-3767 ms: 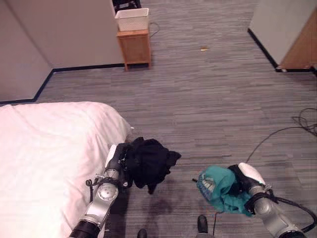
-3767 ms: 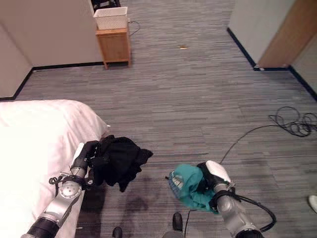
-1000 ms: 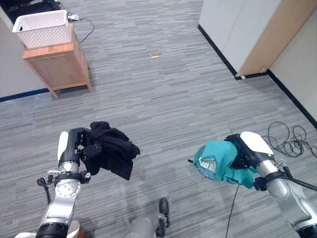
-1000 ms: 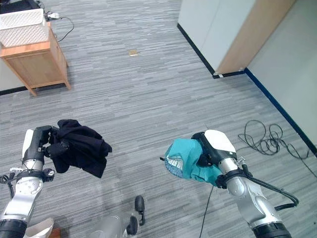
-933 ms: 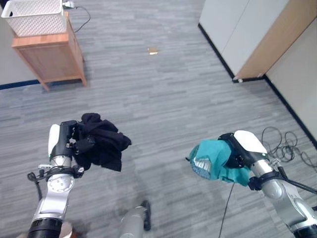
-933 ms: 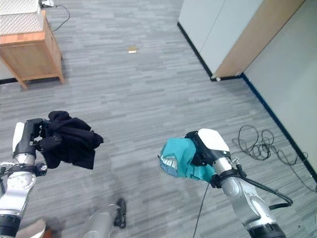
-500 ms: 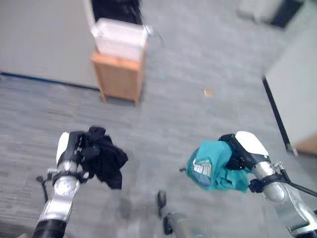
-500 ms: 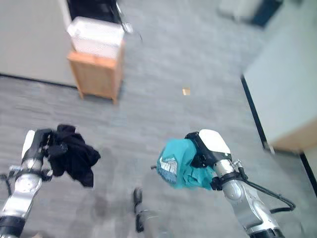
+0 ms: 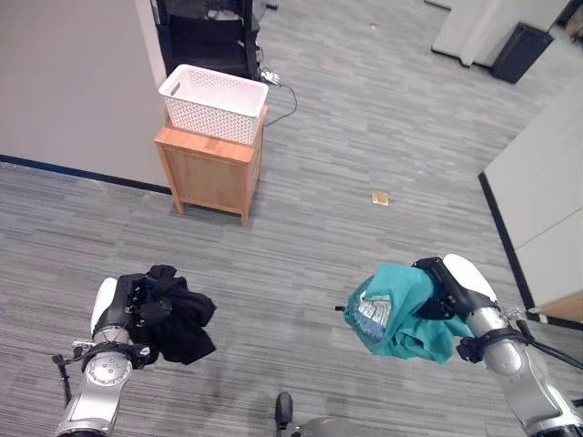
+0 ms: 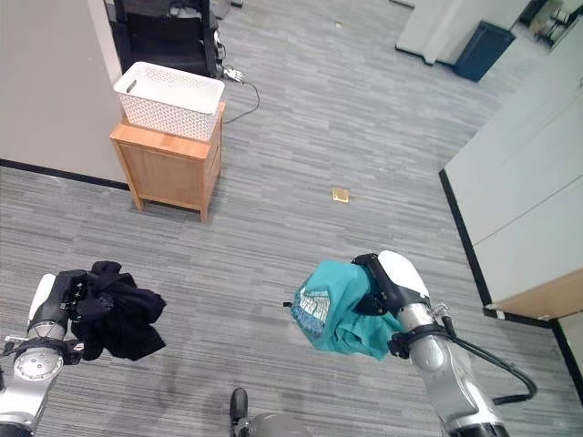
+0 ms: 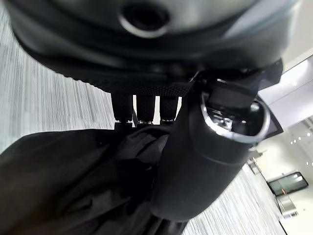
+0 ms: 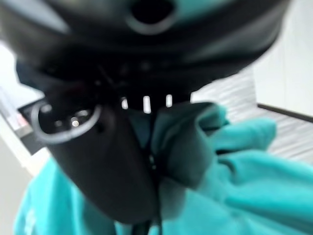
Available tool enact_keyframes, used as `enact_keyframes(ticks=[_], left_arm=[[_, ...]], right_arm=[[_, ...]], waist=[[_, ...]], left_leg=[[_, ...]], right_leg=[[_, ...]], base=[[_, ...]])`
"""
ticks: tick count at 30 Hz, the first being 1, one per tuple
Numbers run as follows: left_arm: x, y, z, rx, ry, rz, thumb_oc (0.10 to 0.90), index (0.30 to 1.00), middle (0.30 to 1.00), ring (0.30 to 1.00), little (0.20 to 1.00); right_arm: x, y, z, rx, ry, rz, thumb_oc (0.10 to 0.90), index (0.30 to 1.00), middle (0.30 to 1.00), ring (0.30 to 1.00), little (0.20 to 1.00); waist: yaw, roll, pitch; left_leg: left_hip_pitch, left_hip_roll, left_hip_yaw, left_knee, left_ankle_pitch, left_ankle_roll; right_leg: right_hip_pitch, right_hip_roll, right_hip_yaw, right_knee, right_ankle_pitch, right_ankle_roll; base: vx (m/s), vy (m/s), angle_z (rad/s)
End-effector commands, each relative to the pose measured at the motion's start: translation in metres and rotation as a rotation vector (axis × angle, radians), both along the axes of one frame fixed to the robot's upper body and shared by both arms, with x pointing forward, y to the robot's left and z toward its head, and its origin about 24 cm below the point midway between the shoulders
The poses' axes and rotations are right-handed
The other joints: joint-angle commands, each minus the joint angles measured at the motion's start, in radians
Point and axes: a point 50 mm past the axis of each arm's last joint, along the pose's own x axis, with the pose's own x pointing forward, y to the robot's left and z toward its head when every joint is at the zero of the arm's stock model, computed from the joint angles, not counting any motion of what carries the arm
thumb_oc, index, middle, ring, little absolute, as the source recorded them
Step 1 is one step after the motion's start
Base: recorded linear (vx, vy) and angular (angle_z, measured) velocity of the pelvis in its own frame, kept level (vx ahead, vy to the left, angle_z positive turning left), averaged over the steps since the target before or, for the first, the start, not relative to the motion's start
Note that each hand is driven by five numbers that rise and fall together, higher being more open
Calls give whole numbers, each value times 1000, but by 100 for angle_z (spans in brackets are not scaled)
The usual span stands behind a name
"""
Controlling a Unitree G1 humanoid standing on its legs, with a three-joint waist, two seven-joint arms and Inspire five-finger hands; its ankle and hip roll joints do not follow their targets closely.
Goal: Pick up bed clothes into laundry basket.
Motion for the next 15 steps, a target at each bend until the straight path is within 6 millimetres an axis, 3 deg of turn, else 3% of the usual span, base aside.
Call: enact_keyframes(ticks=[1, 2, 3, 4, 5, 7, 8, 9, 11, 14, 15], left_arm=[[36, -14, 87, 83, -401, -134, 400, 300, 300, 300, 300], [34, -15, 88, 73, -414, -136, 400, 300, 300, 300, 300], [34, -16, 87, 71, -413, -135, 400, 300, 300, 300, 300], [32, -17, 87, 69, -417, -135, 400, 300, 300, 300, 300], [30, -18, 87, 68, -425, -137, 400, 300, 300, 300, 300], [26, -17, 84, 69, -416, -137, 400, 300, 300, 300, 300], [29, -21, 83, 67, -411, -157, 400, 300, 300, 300, 300], [29, -21, 83, 67, -411, -158, 400, 300, 300, 300, 300], [32, -26, 82, 68, -399, -183, 400, 300, 300, 300, 300], [33, -26, 81, 68, -394, -188, 400, 300, 300, 300, 300], [33, -26, 80, 69, -391, -187, 400, 300, 300, 300, 300]], right_arm=[[31, -4, 96, -45, -423, 12, 400, 300, 300, 300, 300], [34, 1, 101, -48, -438, 31, 400, 300, 300, 300, 300], [34, 1, 101, -49, -437, 32, 400, 300, 300, 300, 300], [35, 4, 101, -49, -436, 45, 400, 300, 300, 300, 300], [36, 7, 102, -51, -441, 60, 400, 300, 300, 300, 300], [38, 9, 102, -64, -435, 76, 400, 300, 300, 300, 300], [39, 9, 100, -78, -423, 79, 400, 300, 300, 300, 300], [39, 9, 100, -79, -423, 79, 400, 300, 300, 300, 300], [40, 9, 101, -85, -425, 79, 400, 300, 300, 300, 300], [40, 11, 102, -95, -423, 84, 400, 300, 300, 300, 300], [40, 12, 100, -101, -418, 85, 400, 300, 300, 300, 300]], waist=[[43, -31, -5], [81, -21, 3], [85, -22, 3], [101, -15, 3], [120, 1, -5], [154, 29, -11], [162, 41, -20], [165, 39, -20], [182, 46, -33], [199, 46, -51], [204, 55, -63]], left_leg=[[-81, 63, -2, -150, 174, 32], [-125, 42, -3, -283, 173, 39], [-115, 41, 3, -294, 172, 40], [-104, 15, -14, -391, 165, 46], [-94, -6, -44, -558, 178, 43], [-133, -11, -85, -757, 288, 34], [-150, -8, -25, -882, 348, 31], [-143, -9, -20, -892, 352, 31], [-185, -12, 74, -919, 390, 35], [-187, -6, 94, -936, 390, 40], [-173, 10, 83, -943, 423, 39]], right_leg=[[90, -91, 33, -89, 12, 171], [114, -94, 69, -89, -10, 180], [117, -97, 74, -89, -12, 180], [121, -89, 97, -89, -20, 184], [136, -72, 116, -89, -41, 191], [192, -38, 160, -89, -90, 186], [236, -31, 168, -89, -129, 175], [237, -34, 171, -89, -131, 175], [296, -34, 194, -89, -172, 166], [325, -51, 215, -89, -184, 172], [326, -53, 216, -89, -182, 181]], base=[[445, 92, -100], [339, 97, -77], [323, 131, -79], [345, 94, -66], [467, 129, -58], [529, 141, -49], [446, 104, -89], [428, 92, -88], [388, 135, -26], [321, 139, -69], [371, 208, -33]])
